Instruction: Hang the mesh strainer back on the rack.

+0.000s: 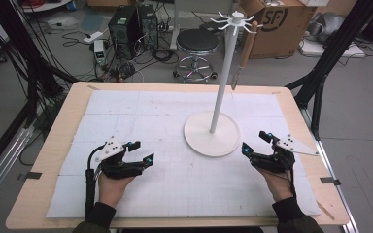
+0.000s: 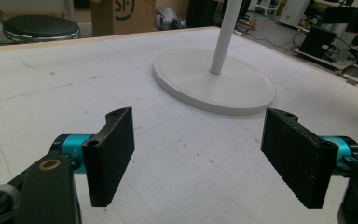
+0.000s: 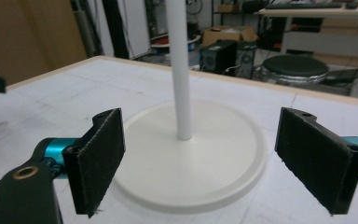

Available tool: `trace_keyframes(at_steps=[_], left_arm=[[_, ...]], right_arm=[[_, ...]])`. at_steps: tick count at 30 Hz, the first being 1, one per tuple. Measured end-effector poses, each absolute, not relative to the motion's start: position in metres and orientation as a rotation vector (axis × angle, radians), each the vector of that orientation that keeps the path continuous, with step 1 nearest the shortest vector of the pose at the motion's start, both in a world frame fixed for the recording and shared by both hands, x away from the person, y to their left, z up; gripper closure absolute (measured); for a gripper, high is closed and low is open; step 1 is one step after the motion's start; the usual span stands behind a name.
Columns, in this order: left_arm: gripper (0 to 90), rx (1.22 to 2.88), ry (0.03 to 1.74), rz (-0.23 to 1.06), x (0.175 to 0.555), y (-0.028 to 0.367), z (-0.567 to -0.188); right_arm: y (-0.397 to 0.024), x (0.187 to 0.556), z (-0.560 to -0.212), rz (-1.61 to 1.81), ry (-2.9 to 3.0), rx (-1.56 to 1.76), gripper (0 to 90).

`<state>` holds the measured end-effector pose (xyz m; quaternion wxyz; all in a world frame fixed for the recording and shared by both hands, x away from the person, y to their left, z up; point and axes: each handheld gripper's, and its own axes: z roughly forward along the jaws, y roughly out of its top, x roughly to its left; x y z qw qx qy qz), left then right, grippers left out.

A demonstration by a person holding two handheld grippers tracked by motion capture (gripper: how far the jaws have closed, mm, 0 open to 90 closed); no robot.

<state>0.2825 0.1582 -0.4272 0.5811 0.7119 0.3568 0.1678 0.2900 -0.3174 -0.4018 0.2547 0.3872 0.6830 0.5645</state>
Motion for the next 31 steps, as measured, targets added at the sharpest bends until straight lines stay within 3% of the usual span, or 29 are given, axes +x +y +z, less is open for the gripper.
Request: trace_keyframes(at_steps=[31], left_arm=[[26.2,1.711,0.822,0.366,0.284,0.150,-0.430]], right_arm=[[-0.321,0.277,-0.417,1.551,1.892,1.075,14.9]])
